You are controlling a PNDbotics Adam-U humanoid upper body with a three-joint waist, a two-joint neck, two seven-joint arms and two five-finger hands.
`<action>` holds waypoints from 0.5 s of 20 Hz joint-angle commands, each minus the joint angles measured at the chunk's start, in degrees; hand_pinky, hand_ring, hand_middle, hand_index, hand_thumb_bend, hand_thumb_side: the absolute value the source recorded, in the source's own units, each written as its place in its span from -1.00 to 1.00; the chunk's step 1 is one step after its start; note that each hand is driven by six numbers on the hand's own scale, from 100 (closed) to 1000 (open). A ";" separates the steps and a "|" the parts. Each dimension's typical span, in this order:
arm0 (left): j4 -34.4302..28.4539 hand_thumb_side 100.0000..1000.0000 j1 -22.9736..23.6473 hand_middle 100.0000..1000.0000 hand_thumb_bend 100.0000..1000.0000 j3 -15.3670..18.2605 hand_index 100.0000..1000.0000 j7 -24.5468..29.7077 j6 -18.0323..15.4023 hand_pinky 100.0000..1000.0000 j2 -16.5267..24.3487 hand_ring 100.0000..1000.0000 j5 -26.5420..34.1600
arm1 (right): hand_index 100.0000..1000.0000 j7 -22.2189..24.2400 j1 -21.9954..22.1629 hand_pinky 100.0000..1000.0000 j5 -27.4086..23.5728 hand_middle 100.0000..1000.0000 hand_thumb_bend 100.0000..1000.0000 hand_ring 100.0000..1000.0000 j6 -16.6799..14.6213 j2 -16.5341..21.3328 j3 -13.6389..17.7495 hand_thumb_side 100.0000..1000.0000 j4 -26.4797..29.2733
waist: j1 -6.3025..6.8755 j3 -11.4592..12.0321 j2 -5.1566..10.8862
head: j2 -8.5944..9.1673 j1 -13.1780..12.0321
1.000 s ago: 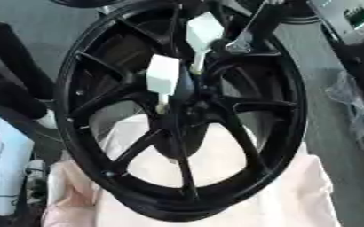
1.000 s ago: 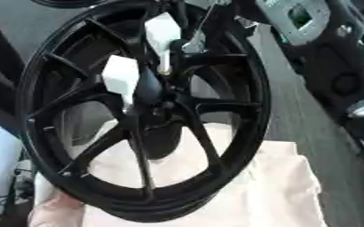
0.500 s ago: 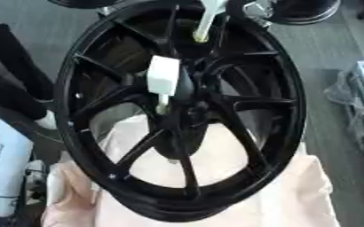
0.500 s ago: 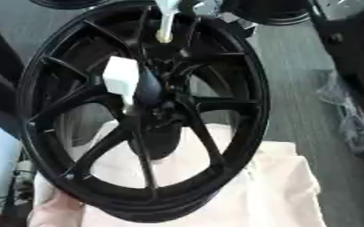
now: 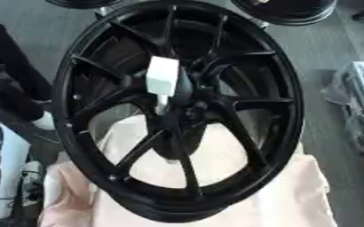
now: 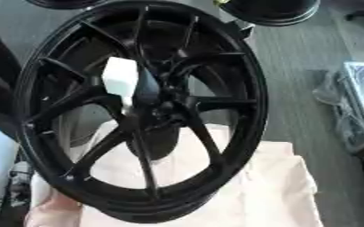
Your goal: Pull the pin out of the wheel hub.
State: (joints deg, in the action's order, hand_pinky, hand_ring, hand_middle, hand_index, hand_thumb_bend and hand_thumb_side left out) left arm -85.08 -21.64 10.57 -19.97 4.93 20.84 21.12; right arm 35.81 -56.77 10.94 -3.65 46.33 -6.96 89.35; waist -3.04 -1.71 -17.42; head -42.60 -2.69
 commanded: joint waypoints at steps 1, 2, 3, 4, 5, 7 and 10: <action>-0.93 0.44 -0.30 0.30 -0.48 0.97 0.31 -0.63 -0.23 0.21 2.28 0.42 -0.42 | -0.28 -3.24 2.48 0.27 -0.04 -0.40 -1.00 -0.10 1.43 6.94 4.47 -1.00 1.64 | 0.22 -0.47 1.16 | 1.03 -1.19; -0.96 0.44 -0.31 0.30 -0.48 1.12 0.31 -0.77 -0.30 0.21 2.34 0.42 -0.40 | -0.28 -4.21 4.05 0.27 -0.25 -0.40 -1.00 -0.10 1.80 8.52 5.33 -1.00 1.43 | 0.36 -0.75 0.96 | 1.25 -1.48; -1.01 0.44 -0.36 0.30 -0.48 1.26 0.31 -0.90 -0.37 0.21 2.36 0.42 -0.36 | -0.28 -5.17 5.61 0.27 -0.76 -0.40 -1.00 -0.10 2.19 10.08 6.35 -1.00 1.09 | 0.57 -1.00 0.72 | 1.52 -1.76; -1.06 0.44 -0.46 0.31 -0.48 1.37 0.31 -1.01 -0.43 0.21 2.32 0.42 -0.31 | -0.28 -6.12 7.15 0.28 -1.47 -0.40 -1.00 -0.10 2.51 11.62 7.52 -1.00 0.77 | 0.80 -1.15 0.49 | 1.78 -1.94; -1.14 0.44 -0.58 0.31 -0.48 1.47 0.31 -1.11 -0.49 0.21 2.23 0.42 -0.26 | -0.28 -7.06 8.68 0.28 -2.30 -0.40 -1.00 -0.10 2.86 13.10 8.81 -1.00 0.40 | 1.08 -1.31 0.24 | 2.03 -2.12; -1.33 0.44 -0.74 0.31 -0.48 1.72 0.31 -1.32 -0.64 0.21 2.12 0.42 -0.17 | -0.27 -8.96 11.77 0.29 -3.29 -0.40 -1.00 -0.10 3.65 14.11 11.72 -1.00 -0.36 | 1.55 -1.75 -0.16 | 2.37 -2.43; -1.56 0.44 -0.84 0.31 -0.48 2.02 0.31 -1.59 -0.80 0.21 2.14 0.42 -0.11 | -0.26 -11.77 16.34 0.30 -1.72 -0.39 -1.00 -0.09 4.58 12.49 15.87 -1.00 -0.71 | 2.04 -2.41 -0.67 | 2.91 -2.69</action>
State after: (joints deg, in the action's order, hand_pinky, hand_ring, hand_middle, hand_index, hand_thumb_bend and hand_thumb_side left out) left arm -85.33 -21.78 11.92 -21.27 4.26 21.22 21.15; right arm 25.30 -39.97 8.93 0.59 57.06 6.39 88.62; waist -1.03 -4.02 -19.04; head -40.59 -5.06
